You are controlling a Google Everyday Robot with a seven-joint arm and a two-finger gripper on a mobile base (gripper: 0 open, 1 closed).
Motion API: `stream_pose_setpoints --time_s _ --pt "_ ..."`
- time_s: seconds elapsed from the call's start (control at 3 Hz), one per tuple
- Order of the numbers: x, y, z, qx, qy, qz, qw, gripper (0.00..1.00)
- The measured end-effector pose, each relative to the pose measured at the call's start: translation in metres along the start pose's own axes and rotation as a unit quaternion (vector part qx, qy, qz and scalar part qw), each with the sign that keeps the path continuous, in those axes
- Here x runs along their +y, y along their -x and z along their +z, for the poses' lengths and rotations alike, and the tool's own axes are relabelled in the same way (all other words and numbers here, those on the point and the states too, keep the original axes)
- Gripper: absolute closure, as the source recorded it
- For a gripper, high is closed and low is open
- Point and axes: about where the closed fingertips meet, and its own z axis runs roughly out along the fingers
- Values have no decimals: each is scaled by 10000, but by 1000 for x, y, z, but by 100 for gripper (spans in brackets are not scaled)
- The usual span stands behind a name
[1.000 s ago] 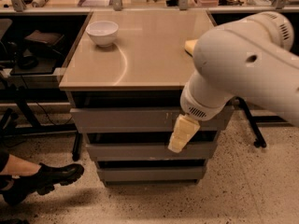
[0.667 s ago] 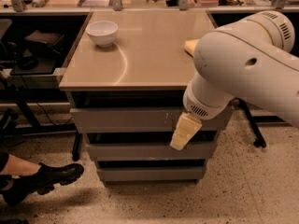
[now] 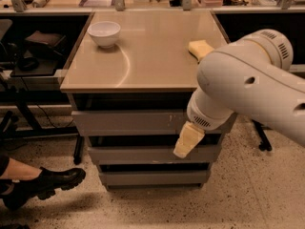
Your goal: Open top drawer
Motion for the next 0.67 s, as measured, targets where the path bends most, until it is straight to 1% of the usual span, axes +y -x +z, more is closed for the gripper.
stream_pose_setpoints --time_s 0.33,0.67 --pt "4 -28 46 -351 245 390 9983 0" --pt "-8 -20 46 -694 81 412 9967 0"
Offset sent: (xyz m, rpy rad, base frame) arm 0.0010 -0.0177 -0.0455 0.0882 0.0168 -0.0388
